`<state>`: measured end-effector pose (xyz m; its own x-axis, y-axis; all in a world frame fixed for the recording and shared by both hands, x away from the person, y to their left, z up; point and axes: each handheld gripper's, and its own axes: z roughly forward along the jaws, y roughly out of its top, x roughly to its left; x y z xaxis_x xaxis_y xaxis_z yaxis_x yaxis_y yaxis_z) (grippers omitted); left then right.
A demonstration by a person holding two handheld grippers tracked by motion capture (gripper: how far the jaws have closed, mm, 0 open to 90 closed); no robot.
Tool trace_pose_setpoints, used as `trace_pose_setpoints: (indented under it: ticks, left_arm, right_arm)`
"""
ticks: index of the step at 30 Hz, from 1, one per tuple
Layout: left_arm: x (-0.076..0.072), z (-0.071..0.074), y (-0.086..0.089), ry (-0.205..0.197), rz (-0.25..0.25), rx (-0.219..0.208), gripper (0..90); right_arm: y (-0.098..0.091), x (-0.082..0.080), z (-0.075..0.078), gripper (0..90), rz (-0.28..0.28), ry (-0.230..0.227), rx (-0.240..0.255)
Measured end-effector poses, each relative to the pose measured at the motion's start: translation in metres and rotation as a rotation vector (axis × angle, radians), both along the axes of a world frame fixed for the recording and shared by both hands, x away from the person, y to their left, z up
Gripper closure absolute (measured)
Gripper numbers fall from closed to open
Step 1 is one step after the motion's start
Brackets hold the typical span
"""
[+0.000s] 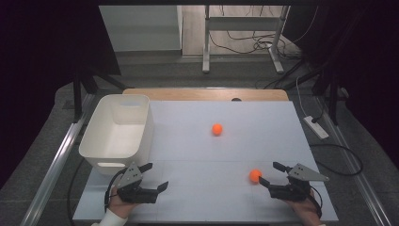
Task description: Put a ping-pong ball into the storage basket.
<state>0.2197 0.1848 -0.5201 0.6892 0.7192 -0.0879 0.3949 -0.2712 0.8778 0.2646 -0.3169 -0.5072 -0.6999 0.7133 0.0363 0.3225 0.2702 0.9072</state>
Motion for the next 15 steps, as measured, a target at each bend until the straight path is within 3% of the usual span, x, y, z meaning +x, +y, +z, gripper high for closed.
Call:
trace_pose_setpoints:
  ticks: [15]
  left_arm:
    - [-0.0002,0.0017,-0.0002,-0.006,0.0,-0.001,10.8]
  right_arm:
    - [-0.0014,-0.0009,0.0008,17.4,-0.006,-0.002,0.005]
